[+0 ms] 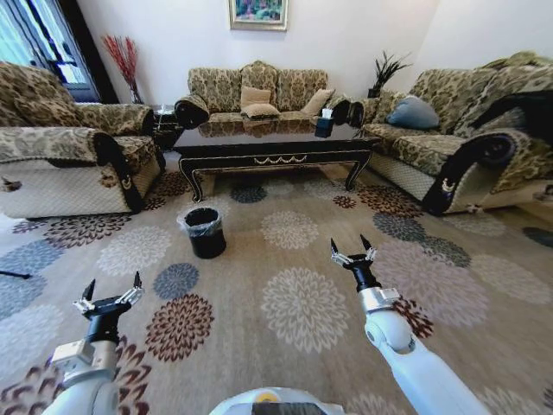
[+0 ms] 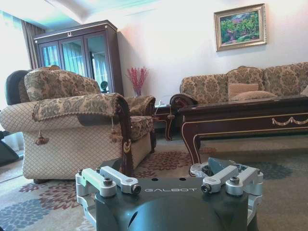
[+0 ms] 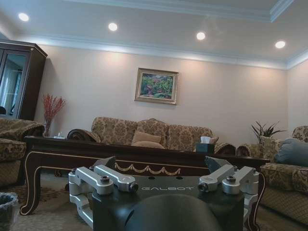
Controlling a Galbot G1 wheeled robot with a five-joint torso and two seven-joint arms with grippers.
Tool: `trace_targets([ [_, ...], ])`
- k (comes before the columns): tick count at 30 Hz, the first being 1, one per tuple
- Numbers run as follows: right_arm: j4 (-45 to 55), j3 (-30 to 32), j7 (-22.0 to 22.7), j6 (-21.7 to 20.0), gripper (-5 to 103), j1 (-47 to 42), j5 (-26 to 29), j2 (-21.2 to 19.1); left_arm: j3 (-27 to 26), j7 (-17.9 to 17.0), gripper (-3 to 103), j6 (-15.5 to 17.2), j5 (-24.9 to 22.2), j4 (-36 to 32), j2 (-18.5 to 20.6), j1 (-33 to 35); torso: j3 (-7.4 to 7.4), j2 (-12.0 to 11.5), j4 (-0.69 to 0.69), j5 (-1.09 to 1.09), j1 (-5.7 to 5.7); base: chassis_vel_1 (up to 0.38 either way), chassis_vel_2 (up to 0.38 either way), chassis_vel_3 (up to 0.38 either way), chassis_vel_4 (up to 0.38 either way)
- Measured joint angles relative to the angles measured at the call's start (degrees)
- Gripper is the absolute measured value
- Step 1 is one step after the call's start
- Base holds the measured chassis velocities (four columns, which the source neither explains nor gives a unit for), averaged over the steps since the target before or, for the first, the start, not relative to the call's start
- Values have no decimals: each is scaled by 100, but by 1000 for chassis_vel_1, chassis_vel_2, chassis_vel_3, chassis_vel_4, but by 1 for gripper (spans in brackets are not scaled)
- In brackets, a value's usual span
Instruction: Move to the front of the table and pick up the trash from the floor, then place it into the trash bin.
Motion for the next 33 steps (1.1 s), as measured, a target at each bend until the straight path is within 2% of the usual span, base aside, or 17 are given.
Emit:
trace_targets([
  [16, 0, 0, 0, 1, 100, 1, 0, 0, 1, 1, 100, 0, 0, 1, 0, -2, 2, -2, 0, 0, 4, -2, -17, -2, 18],
  [33, 0, 1, 1, 1, 100, 1, 1, -1, 2, 3, 100, -1, -1, 1, -1, -1, 0, -1, -1, 3, 2, -40, -209, 44, 203],
])
